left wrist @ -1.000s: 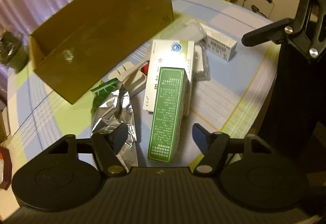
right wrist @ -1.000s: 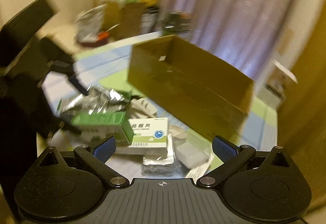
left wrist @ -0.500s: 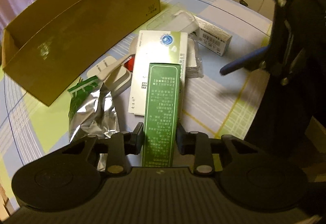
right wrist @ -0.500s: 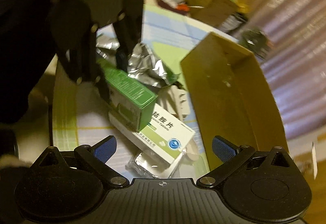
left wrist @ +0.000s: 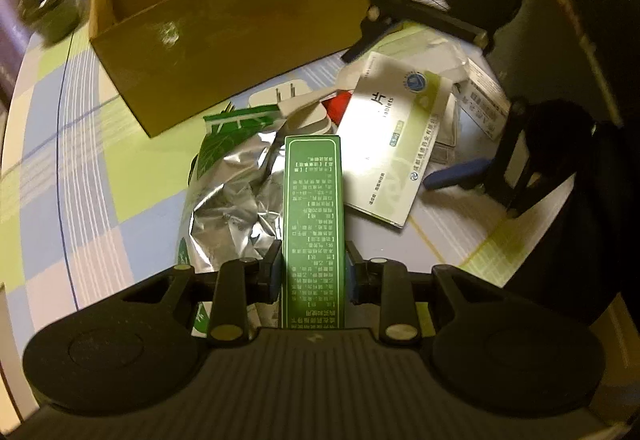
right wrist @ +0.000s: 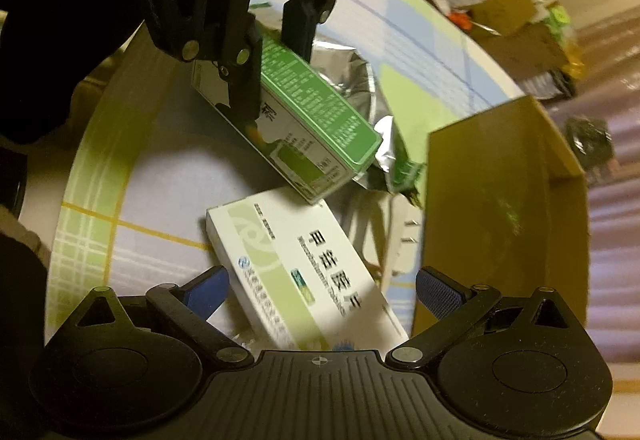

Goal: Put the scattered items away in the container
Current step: 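Grasp the green medicine box with the left tool while the right tool grasps the white Mecobalamin box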

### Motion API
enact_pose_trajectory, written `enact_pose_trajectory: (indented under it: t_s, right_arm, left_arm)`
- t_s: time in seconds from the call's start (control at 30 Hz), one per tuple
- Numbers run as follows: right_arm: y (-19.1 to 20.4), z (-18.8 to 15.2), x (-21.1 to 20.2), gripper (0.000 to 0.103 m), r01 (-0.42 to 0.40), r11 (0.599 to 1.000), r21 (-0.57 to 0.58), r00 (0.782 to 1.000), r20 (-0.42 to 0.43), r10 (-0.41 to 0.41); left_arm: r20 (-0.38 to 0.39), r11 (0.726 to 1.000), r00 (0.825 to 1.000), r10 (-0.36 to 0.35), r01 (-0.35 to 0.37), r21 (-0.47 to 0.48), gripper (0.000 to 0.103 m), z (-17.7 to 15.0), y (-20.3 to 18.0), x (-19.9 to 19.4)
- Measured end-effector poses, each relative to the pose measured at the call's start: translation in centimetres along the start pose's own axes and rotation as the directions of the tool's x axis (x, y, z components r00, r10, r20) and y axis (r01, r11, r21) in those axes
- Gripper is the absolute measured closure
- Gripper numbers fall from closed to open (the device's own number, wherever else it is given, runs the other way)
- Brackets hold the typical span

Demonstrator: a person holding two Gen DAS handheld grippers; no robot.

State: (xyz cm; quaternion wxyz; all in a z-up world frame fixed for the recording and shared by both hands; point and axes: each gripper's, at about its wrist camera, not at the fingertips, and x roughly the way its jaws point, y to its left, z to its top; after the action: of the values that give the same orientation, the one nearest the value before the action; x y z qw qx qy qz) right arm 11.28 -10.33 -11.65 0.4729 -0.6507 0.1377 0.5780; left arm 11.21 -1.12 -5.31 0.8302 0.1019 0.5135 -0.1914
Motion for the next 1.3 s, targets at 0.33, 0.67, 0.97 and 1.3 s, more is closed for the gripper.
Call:
enact_pose_trajectory:
  t_s: [0.33,0.67,0.97,1.3]
  right_arm:
    - [-2.1,0.7,2.7,0.024,-0.024,0.999,0.044,0.995,-0.092,0.028]
    - [-6.2,-1.0,2.2,0.024,-0.058,0.752,0.657,0.977,-0.117,0.178]
    - [-6.7,-1.9,3.6,0.024,-0.085,0.737,0.670,0.981,-0.074,0.181]
    - [-7.0,-1.9,4.7,0.028,-0.059,0.724,0.688,0.989,-0.060,0.137]
  left_arm:
    - [0.024,0.998,1.000,-0.008,0.010,-0.068,0.078,-0.4,0.2,-0.1]
    - [0.004,0.997,1.000,-0.012,0.013,-0.075,0.078,0.1,-0.9,0.1]
    - [-0.025,0.999,1.000,0.006,-0.007,-0.050,0.070,0.8,-1.2,0.8]
    - [-0.075,0.998,0.997,-0.021,0.017,-0.053,0.077,1.3,-1.3,2.1]
